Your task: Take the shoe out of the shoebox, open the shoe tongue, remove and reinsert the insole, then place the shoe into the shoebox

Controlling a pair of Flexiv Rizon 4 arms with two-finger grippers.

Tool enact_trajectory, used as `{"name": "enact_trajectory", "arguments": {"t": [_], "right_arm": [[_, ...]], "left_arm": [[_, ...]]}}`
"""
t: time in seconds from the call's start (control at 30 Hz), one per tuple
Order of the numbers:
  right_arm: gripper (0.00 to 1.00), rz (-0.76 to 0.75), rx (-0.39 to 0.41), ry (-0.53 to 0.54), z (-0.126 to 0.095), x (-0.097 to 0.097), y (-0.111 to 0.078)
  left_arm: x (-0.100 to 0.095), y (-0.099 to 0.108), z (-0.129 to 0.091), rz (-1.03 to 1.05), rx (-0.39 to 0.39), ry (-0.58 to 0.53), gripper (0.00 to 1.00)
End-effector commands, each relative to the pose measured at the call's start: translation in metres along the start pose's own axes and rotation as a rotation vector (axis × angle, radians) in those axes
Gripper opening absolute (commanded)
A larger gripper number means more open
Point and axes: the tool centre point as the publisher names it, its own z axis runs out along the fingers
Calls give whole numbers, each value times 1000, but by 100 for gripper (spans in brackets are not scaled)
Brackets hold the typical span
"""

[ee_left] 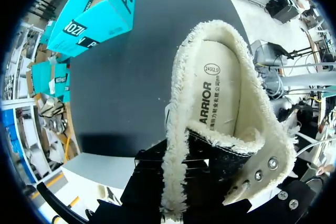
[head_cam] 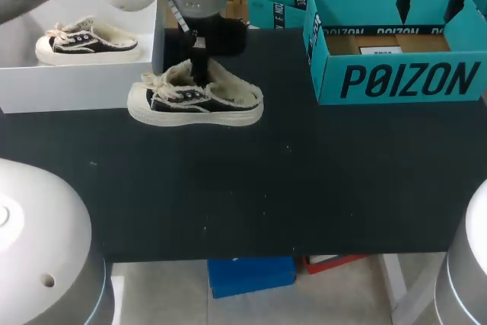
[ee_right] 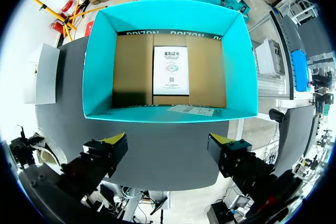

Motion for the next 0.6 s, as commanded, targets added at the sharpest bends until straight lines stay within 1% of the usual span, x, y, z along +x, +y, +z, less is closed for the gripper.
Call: {"name": "enact_trajectory", "arguments": {"t": [0.03, 0.33, 0.5, 0.6], "right_arm": [[100, 0, 1, 0, 0, 0, 1], [100, 0, 1, 0, 0, 0, 1], [100, 0, 1, 0, 0, 0, 1], [100, 0, 1, 0, 0, 0, 1]], "left_arm": [[-4, -12, 29, -2, -1, 18, 0], [3, -31, 79, -21, 7, 52, 0], [9, -40, 102, -20, 3, 75, 0], [12, -43, 112, -18, 1, 83, 0]]}}
